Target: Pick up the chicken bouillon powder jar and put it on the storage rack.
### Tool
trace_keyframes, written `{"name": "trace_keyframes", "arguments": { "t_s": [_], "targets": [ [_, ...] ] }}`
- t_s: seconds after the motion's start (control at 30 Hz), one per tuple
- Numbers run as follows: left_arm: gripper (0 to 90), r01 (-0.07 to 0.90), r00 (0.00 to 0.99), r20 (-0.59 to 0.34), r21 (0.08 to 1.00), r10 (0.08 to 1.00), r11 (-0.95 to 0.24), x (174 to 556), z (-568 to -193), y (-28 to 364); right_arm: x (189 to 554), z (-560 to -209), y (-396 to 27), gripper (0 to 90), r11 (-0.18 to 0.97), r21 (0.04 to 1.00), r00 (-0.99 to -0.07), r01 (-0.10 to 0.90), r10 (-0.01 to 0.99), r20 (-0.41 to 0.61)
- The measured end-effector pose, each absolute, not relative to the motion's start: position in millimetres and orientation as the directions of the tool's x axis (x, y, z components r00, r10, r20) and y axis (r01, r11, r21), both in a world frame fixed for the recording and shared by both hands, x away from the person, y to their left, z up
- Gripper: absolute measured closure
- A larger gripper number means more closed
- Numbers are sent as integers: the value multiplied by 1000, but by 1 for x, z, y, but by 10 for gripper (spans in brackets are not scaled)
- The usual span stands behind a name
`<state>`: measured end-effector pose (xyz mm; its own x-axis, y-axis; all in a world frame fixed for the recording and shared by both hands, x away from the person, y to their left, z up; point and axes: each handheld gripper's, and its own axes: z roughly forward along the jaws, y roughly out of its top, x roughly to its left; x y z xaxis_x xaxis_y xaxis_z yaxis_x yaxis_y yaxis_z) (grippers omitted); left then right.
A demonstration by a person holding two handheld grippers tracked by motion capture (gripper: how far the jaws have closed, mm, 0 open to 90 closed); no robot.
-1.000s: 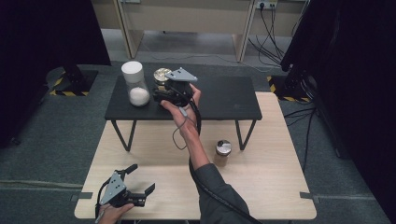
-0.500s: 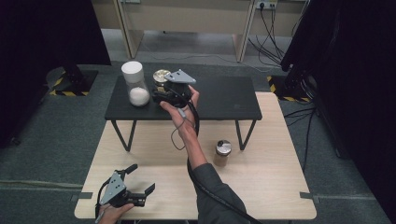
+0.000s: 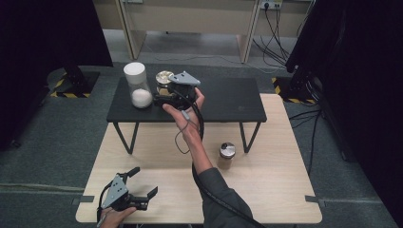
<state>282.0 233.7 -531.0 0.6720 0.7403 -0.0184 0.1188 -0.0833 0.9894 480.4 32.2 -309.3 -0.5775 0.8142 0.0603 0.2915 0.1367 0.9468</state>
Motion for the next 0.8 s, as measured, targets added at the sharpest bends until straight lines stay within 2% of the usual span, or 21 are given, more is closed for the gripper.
{"name": "trace_keyframes", "arguments": {
  "t_s": [0.33,0.8],
  "targets": [
    [5,119,672,-20,990,740,-81,282,-531,234,474,-306,26,38,123,950,-578,288,813,70],
    [5,119,671,-20,990,741,-81,282,-531,234,459,-305,17,27,99,960,-604,263,793,83]
  ]
}}
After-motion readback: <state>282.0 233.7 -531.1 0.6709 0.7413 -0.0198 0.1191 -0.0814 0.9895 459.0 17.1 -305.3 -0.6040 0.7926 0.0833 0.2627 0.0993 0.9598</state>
